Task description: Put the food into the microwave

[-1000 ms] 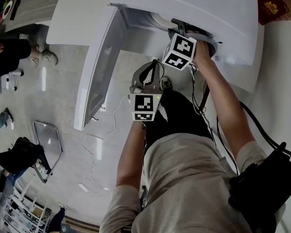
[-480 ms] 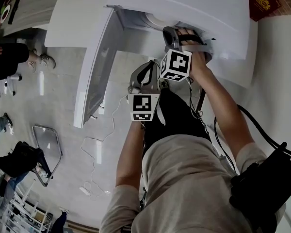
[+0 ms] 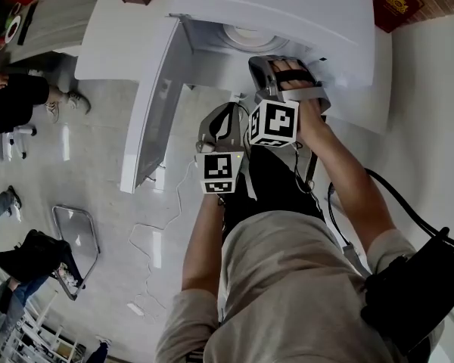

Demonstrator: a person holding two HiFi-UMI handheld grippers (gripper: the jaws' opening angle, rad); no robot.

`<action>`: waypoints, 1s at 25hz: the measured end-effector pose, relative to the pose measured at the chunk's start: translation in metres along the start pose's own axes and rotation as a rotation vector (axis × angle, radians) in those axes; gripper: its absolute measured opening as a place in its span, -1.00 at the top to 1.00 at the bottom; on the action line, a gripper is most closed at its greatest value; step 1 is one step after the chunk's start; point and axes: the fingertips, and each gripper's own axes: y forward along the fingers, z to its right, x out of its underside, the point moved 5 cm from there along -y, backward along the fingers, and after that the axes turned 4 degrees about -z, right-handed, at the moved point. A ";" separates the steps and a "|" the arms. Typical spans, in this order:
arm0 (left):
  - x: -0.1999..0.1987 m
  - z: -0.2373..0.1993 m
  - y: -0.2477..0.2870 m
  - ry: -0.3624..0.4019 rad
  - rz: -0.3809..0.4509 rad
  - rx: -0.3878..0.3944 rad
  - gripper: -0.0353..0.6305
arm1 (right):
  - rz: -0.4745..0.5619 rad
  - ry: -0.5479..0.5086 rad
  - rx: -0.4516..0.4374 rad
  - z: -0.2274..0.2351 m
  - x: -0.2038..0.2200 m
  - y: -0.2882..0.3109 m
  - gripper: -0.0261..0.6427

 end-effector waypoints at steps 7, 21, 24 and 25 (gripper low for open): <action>-0.009 -0.002 -0.013 0.016 0.003 0.018 0.87 | -0.005 0.029 0.018 -0.004 -0.005 -0.032 0.89; -0.040 0.006 -0.033 0.052 0.060 0.069 0.87 | 0.004 0.071 0.049 -0.002 -0.015 -0.095 0.89; -0.045 0.009 -0.037 0.041 0.072 0.071 0.87 | 0.012 0.083 0.058 0.000 -0.017 -0.111 0.89; -0.047 0.011 -0.038 0.041 0.075 0.074 0.87 | 0.015 0.084 0.064 0.001 -0.018 -0.115 0.89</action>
